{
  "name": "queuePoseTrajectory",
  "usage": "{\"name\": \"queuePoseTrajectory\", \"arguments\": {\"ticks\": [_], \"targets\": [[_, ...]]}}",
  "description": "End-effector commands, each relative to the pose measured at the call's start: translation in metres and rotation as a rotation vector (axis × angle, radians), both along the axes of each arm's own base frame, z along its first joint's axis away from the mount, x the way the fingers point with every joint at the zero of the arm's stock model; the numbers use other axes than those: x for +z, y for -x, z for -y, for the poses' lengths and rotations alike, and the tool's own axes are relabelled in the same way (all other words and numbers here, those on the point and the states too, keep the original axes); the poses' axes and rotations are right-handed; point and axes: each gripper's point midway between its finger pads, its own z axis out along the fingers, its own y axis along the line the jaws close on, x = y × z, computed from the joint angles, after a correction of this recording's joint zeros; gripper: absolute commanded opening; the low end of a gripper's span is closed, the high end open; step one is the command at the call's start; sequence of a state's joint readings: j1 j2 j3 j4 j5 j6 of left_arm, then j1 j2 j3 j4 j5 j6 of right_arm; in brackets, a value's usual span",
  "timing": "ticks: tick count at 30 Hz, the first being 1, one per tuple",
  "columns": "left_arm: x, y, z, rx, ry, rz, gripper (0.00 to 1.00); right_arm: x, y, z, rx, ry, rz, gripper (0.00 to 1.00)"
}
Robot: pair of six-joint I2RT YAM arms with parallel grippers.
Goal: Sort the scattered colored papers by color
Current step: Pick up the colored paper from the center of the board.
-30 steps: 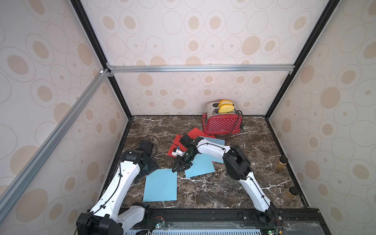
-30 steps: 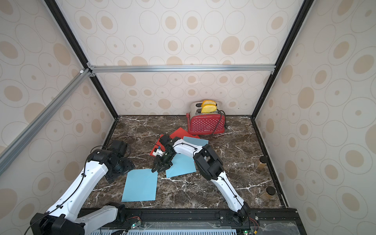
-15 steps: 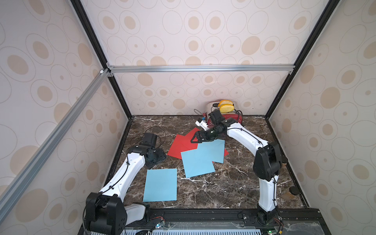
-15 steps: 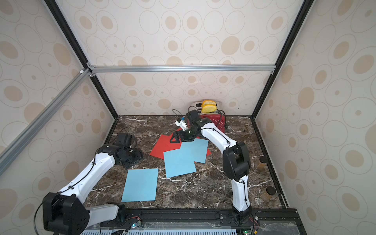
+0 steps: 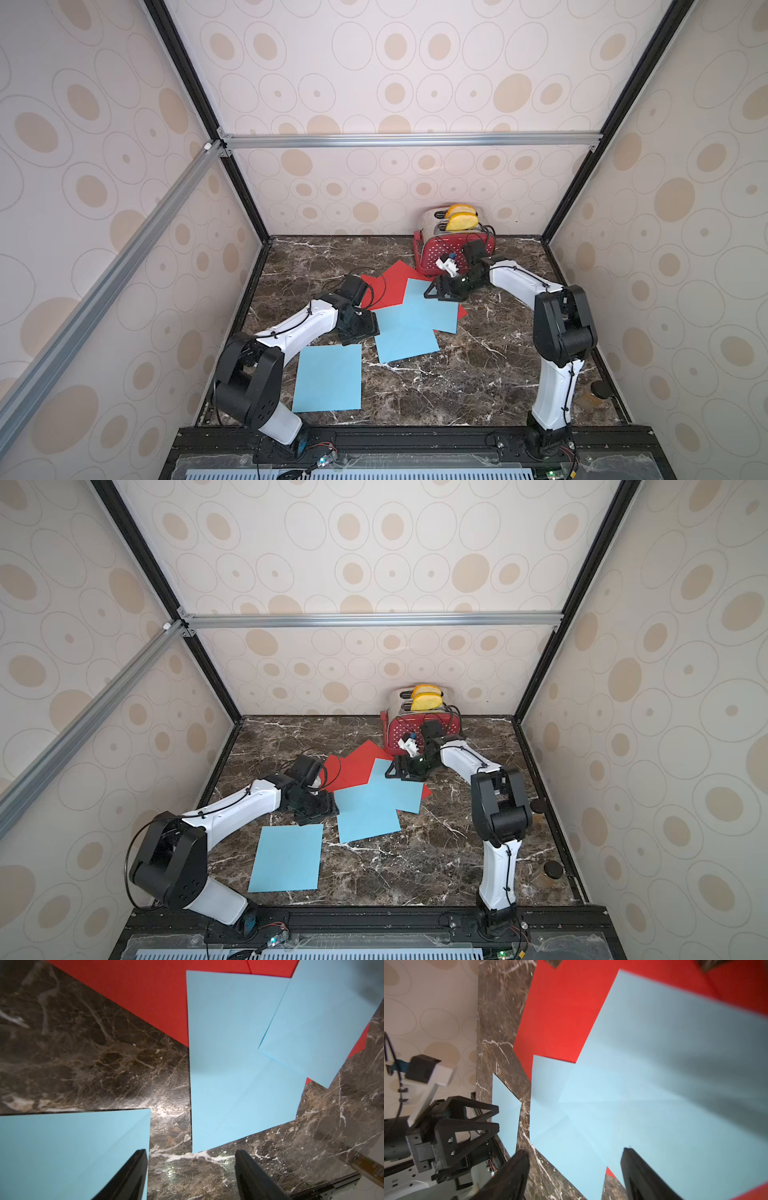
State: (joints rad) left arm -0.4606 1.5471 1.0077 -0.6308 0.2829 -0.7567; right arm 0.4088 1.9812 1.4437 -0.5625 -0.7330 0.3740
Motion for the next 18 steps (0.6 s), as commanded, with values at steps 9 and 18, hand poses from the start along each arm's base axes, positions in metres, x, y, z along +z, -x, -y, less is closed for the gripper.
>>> {"name": "queuePoseTrajectory", "arguments": {"ticks": [9, 18], "targets": [[-0.018, 0.005, 0.025, -0.033, -0.009, 0.003, 0.68, 0.007, -0.040, -0.056, 0.023, -0.125, 0.025, 0.59], [-0.021, 0.012, 0.026, -0.009, -0.011, -0.017, 0.68, -0.032, -0.035, -0.062, 0.041, -0.082, -0.051, 0.56]]}}
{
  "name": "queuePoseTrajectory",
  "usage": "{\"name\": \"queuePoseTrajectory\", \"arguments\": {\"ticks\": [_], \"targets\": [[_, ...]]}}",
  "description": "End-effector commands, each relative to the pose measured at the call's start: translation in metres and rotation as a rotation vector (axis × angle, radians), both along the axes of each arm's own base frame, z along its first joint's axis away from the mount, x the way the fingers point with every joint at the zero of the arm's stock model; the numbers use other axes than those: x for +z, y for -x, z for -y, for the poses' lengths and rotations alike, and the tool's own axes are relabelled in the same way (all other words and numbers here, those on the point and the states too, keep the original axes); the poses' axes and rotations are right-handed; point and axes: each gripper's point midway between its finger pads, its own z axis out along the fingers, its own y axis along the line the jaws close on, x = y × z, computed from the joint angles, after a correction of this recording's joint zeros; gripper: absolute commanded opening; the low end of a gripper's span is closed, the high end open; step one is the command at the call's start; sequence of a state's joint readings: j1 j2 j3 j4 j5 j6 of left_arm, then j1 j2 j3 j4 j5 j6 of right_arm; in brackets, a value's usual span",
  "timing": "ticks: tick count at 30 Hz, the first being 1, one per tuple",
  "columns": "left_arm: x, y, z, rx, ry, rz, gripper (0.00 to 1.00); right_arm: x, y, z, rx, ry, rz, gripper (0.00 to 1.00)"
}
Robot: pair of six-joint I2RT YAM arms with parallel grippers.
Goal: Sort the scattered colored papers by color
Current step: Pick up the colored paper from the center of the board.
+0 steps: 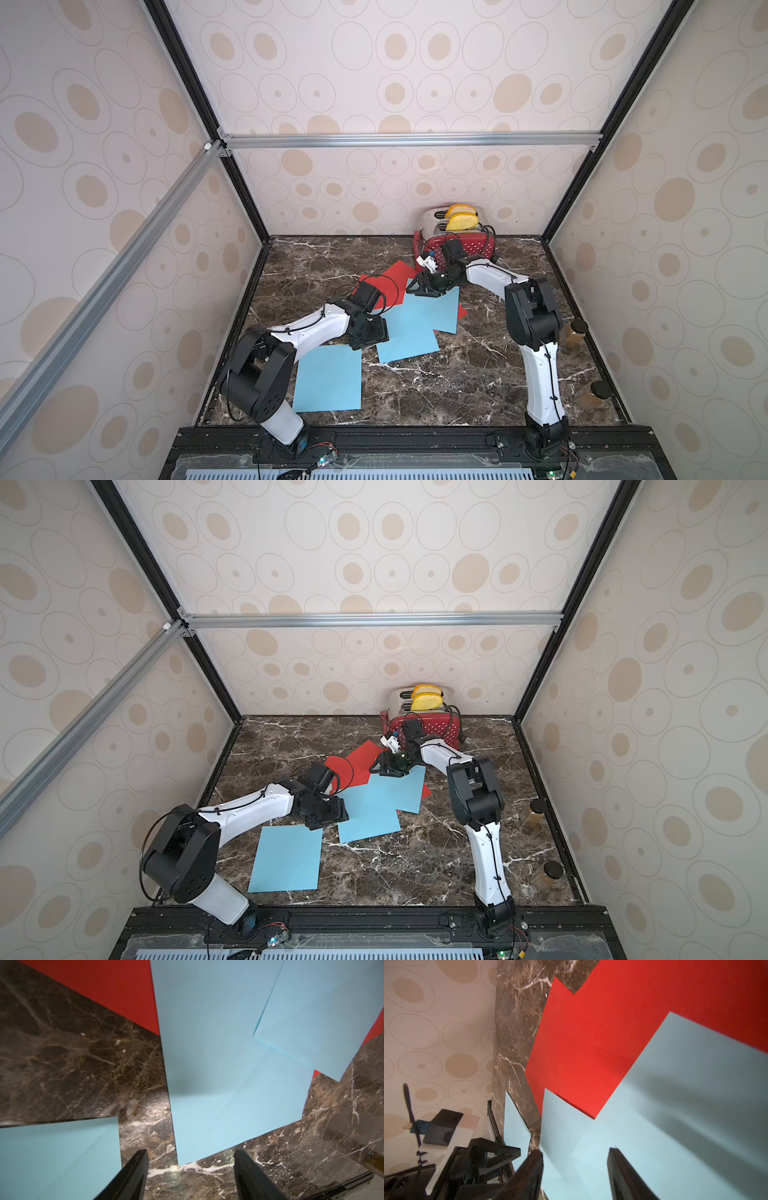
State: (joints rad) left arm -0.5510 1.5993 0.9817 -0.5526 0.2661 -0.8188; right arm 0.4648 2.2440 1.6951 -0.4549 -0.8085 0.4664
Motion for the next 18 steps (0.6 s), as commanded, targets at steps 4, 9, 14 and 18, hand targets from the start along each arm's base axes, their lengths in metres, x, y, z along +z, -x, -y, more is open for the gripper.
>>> {"name": "queuePoseTrajectory", "arguments": {"ticks": [4, 9, 14, 18], "targets": [[-0.005, 0.007, 0.002, 0.016, -0.009, -0.014, 0.68, -0.021, 0.015, -0.001, 0.030, 0.044, -0.058, 0.56], [-0.011, 0.010, 0.004, 0.016, -0.012, -0.026, 0.68, -0.031, 0.022, 0.006, 0.050, 0.092, -0.083, 0.56], [-0.016, 0.012, 0.005, 0.023, -0.016, -0.033, 0.68, -0.027, 0.026, 0.012, 0.065, 0.129, -0.078, 0.57], [-0.019, 0.013, 0.006, 0.026, -0.019, -0.040, 0.68, -0.043, 0.028, 0.011, 0.064, 0.130, -0.120, 0.50]]}}
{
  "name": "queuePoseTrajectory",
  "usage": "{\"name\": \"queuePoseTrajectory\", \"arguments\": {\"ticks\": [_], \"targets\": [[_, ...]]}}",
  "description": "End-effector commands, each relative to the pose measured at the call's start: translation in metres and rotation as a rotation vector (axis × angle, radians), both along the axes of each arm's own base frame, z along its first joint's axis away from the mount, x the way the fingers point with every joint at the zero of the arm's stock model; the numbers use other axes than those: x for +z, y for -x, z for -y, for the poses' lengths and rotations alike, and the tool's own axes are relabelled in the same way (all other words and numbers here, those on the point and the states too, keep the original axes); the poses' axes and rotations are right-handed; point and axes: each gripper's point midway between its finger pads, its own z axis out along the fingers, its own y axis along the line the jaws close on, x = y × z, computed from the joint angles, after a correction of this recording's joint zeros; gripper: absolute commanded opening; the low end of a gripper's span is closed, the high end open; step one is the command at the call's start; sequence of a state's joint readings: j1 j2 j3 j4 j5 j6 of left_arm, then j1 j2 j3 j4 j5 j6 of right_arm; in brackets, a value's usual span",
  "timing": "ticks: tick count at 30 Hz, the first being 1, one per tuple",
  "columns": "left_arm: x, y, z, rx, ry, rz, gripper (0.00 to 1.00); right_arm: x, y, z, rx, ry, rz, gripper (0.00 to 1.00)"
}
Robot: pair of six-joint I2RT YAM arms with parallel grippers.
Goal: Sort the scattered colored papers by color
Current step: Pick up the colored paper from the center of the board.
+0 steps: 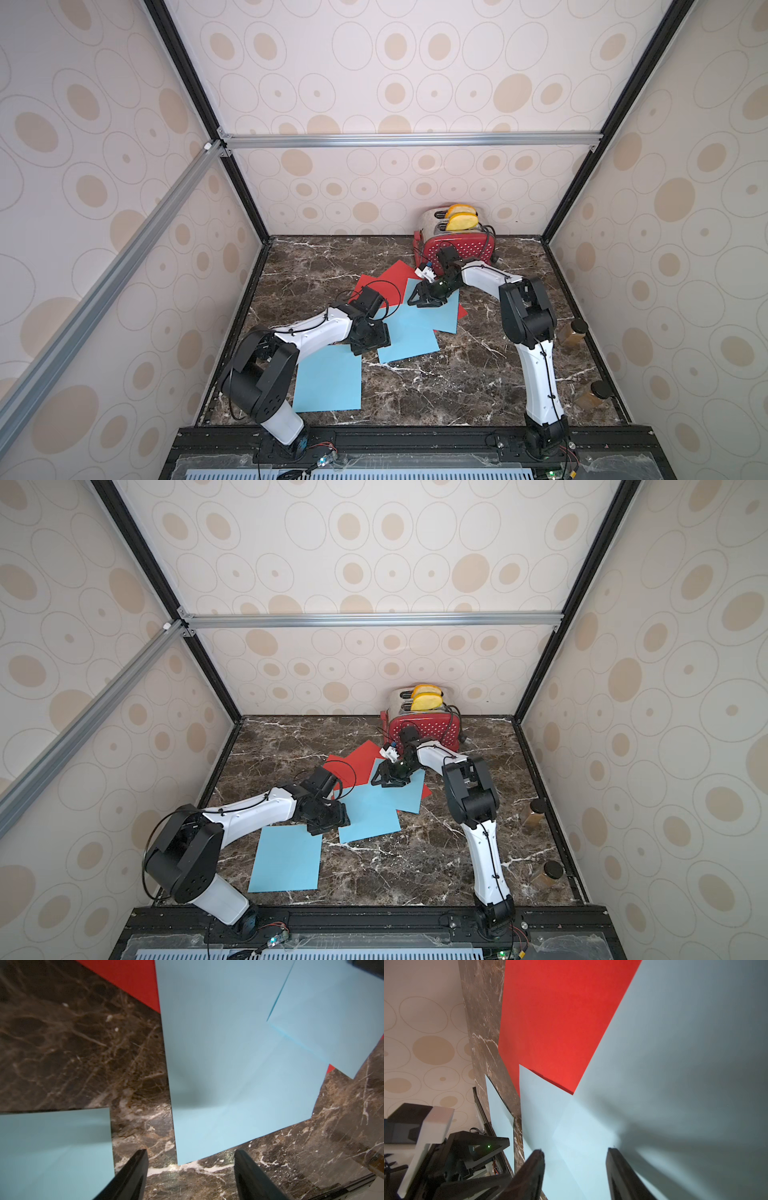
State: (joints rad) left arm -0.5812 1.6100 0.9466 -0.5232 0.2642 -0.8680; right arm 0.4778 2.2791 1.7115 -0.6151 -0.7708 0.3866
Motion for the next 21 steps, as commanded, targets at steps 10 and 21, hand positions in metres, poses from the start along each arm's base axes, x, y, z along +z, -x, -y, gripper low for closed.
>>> {"name": "queuePoseTrajectory", "arguments": {"ticks": [10, 21], "targets": [[-0.027, 0.017, 0.003, -0.010, -0.070, -0.054, 0.68, -0.036, 0.012, 0.011, 0.018, 0.092, -0.060, 0.39], [-0.056, 0.031, 0.011, -0.003, -0.086, -0.083, 0.69, -0.044, 0.017, 0.016, 0.022, 0.117, -0.071, 0.40]]}}
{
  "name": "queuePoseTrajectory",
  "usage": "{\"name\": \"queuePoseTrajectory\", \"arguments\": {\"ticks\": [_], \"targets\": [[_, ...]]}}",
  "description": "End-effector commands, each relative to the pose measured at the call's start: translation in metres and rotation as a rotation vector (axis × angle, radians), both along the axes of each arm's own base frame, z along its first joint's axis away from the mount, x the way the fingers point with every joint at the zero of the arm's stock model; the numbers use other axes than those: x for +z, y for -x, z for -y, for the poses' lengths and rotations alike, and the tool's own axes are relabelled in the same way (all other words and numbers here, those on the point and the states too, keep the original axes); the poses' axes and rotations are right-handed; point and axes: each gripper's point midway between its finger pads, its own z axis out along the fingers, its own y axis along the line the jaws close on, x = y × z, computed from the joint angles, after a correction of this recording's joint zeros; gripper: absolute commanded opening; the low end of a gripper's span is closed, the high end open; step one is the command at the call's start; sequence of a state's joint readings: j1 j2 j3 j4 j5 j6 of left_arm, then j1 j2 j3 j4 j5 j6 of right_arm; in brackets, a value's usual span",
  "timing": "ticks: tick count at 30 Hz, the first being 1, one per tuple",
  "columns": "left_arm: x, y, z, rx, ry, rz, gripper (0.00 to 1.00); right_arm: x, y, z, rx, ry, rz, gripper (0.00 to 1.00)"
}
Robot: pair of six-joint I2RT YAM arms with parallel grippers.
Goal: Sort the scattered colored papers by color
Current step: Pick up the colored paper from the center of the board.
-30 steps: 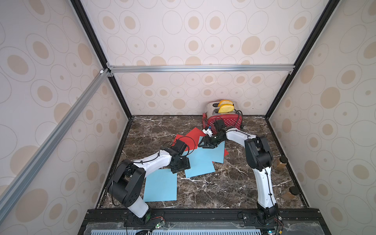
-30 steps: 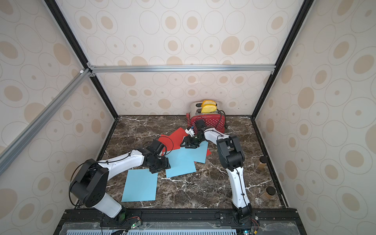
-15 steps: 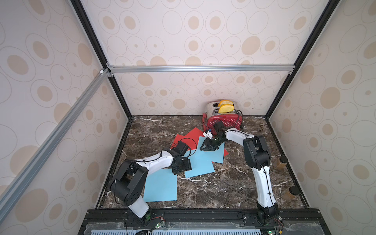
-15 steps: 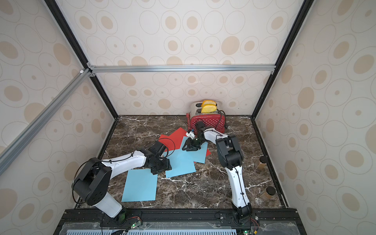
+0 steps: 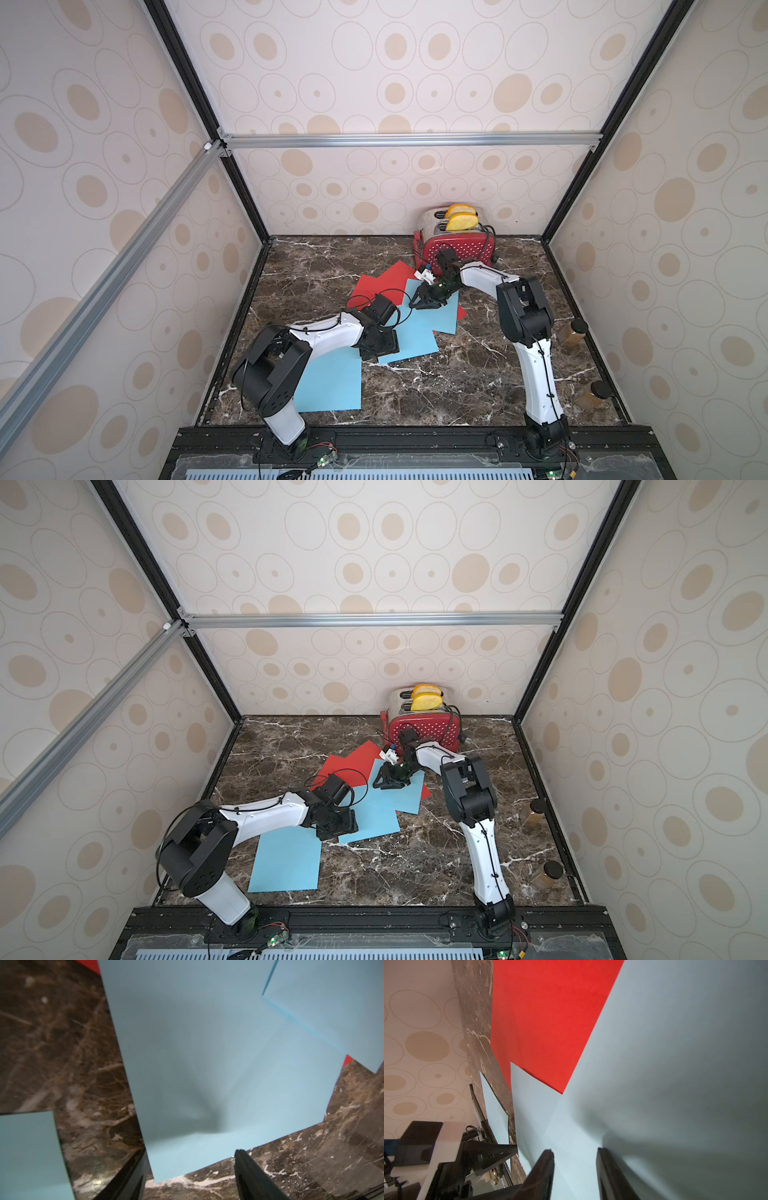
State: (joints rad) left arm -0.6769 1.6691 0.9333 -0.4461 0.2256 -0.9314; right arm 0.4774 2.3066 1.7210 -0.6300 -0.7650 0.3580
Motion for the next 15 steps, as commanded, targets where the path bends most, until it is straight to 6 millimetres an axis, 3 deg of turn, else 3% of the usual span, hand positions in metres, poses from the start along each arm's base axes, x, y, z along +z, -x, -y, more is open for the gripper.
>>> {"name": "queuePoseTrajectory", "arguments": {"ticks": [1, 6, 11, 15], "targets": [[-0.040, 0.021, -0.014, 0.028, -0.068, -0.091, 0.69, -0.032, 0.016, 0.014, 0.006, 0.102, -0.063, 0.40], [-0.039, 0.012, 0.012, 0.037, 0.106, -0.022, 0.69, -0.034, 0.017, 0.014, 0.006, 0.099, -0.073, 0.41], [-0.009, -0.009, 0.033, 0.038, 0.281, 0.130, 0.72, -0.036, 0.018, 0.014, 0.010, 0.099, -0.077, 0.41], [0.019, -0.024, 0.026, 0.040, 0.298, 0.255, 0.71, -0.037, 0.019, 0.014, 0.011, 0.094, -0.082, 0.41]]}}
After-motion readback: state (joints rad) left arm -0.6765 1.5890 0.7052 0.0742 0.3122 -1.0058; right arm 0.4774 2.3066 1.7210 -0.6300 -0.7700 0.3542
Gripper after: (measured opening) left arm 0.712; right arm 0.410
